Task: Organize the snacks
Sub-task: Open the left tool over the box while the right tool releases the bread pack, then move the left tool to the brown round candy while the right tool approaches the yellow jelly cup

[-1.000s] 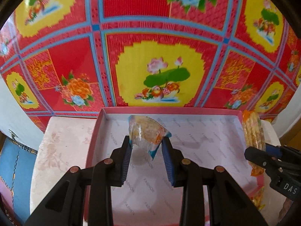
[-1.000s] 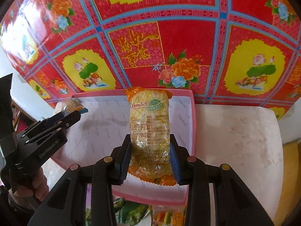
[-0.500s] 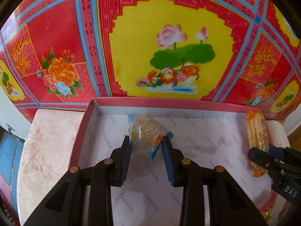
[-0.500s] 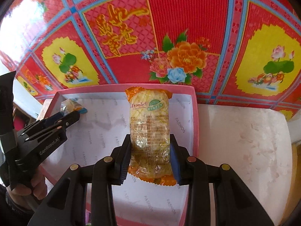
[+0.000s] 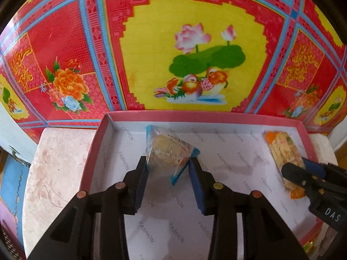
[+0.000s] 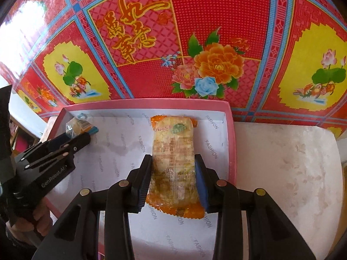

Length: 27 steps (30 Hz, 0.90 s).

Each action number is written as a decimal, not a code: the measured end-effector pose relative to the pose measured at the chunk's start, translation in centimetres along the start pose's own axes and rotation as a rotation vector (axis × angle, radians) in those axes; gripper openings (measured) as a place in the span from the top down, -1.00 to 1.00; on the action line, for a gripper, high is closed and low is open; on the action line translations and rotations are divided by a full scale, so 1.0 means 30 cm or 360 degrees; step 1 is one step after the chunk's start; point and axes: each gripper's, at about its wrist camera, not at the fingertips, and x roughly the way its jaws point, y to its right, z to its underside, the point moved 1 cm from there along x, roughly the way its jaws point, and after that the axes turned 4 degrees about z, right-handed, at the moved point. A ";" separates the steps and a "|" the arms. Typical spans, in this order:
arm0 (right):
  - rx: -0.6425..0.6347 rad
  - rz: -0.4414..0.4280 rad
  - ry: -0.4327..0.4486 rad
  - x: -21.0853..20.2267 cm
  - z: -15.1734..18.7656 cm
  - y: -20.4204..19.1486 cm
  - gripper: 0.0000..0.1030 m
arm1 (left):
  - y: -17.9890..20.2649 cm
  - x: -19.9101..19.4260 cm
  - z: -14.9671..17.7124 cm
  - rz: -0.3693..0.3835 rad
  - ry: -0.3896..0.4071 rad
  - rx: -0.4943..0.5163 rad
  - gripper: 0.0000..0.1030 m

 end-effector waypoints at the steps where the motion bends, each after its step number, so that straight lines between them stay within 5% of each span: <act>1: 0.0001 -0.0008 -0.0002 -0.009 -0.001 0.012 0.19 | 0.008 -0.001 -0.001 -0.0001 -0.0004 0.0009 0.14; 6: 0.0017 -0.0042 -0.0006 -0.036 0.000 0.023 -0.05 | 0.020 0.009 -0.007 -0.0007 -0.0022 0.0008 0.07; 27: 0.0033 -0.0059 0.0066 -0.247 0.085 0.046 -0.12 | 0.108 -0.197 0.073 0.0021 -0.0011 0.0056 0.00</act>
